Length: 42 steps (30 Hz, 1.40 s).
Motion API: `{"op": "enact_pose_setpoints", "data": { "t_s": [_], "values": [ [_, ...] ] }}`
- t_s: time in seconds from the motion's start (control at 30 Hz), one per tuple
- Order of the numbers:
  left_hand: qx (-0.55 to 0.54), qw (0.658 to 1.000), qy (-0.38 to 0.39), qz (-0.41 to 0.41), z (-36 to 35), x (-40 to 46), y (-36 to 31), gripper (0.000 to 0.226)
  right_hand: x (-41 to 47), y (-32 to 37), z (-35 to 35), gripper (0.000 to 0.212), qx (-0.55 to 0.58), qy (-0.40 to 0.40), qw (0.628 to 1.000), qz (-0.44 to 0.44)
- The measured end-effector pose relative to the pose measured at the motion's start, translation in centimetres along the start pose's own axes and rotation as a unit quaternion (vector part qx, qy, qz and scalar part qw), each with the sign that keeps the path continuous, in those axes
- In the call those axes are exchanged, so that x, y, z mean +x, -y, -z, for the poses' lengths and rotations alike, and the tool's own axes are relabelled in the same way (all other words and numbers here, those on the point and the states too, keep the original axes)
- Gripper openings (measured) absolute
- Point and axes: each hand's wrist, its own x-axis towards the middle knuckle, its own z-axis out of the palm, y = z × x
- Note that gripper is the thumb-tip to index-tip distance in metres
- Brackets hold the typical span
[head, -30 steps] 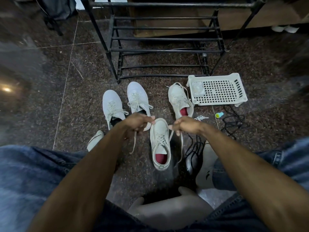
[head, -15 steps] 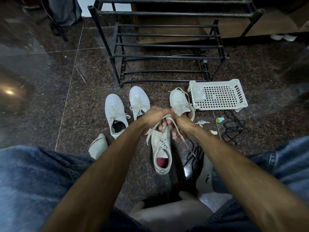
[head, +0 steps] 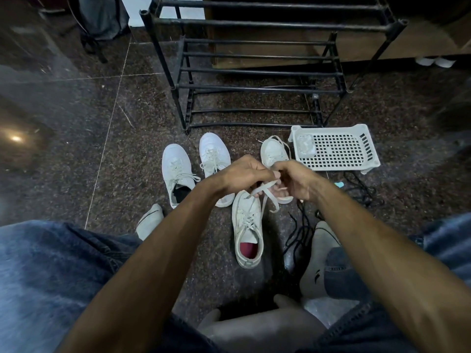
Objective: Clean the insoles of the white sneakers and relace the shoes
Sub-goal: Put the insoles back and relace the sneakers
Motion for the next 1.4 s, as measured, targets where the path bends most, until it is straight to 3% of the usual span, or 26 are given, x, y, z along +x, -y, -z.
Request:
{"op": "enact_pose_setpoints", "data": {
  "t_s": [0.07, 0.17, 0.33, 0.43, 0.57, 0.63, 0.73, 0.8, 0.93, 1.07, 1.13, 1.2, 1.27, 1.4],
  "values": [
    [-0.027, 0.999, -0.018, -0.01, 0.2, 0.0, -0.3, 0.034, 0.3, 0.6, 1.0, 0.015, 0.005, -0.032, 0.998, 0.046],
    [-0.075, 0.995, -0.047, -0.037, 0.7, 0.0, -0.8, 0.037, 0.0, 0.9, 1.6, 0.017, -0.064, 0.016, 0.995, 0.076],
    [-0.188, 0.966, -0.173, -0.039, 1.6, 1.1, -0.5, 0.032, -0.9, 0.6, 0.3, 0.021, -0.074, 0.107, 0.988, 0.078],
    [-0.239, 0.937, -0.254, -0.026, 1.5, 1.7, 0.6, 0.016, -0.9, 0.3, -0.6, 0.015, -0.093, 0.095, 0.986, 0.105],
    [-0.089, 0.915, -0.393, 0.005, 0.8, 2.1, 3.8, 0.016, 0.1, -0.2, -0.9, 0.024, -0.049, -0.008, 0.992, 0.116],
    [-0.057, 0.932, -0.358, 0.008, 0.3, 1.6, 5.0, 0.017, 0.3, -0.4, -0.9, 0.025, -0.037, -0.02, 0.994, 0.104],
    [-0.021, 0.981, -0.186, 0.042, -0.9, 1.5, 6.2, 0.017, 0.6, -0.7, -1.3, 0.026, -0.045, -0.03, 0.995, 0.085],
    [-0.006, 0.99, -0.138, 0.028, -1.6, 1.7, 6.8, 0.018, 0.7, -0.8, -1.5, 0.028, -0.059, -0.043, 0.995, 0.071],
    [-0.081, 0.988, -0.132, -0.006, -2.6, 1.8, 6.9, 0.035, 0.5, -1.1, -1.4, 0.035, -0.058, -0.034, 0.997, 0.036],
    [-0.109, 0.986, -0.129, -0.014, -2.1, 2.0, 7.3, 0.018, 0.5, -1.4, -1.0, 0.034, -0.074, 0.011, 0.996, 0.039],
    [-0.09, 0.985, -0.146, 0.003, -1.2, 2.3, 7.9, 0.011, 0.6, -1.5, -1.0, 0.032, -0.099, -0.017, 0.993, 0.06],
    [-0.001, 0.985, -0.166, 0.037, 0.1, 2.5, 8.7, 0.01, 1.4, -1.9, -0.5, 0.03, -0.165, -0.094, 0.978, 0.081],
    [0.151, 0.965, -0.185, 0.109, 1.9, 2.6, 10.3, 0.016, 2.5, -2.8, 1.0, 0.033, -0.259, -0.181, 0.944, 0.093],
    [0.37, 0.875, -0.141, 0.278, 5.5, 0.7, 13.8, 0.023, 2.4, -4.5, 5.3, 0.024, -0.44, -0.314, 0.841, 0.02]
  ]
}}
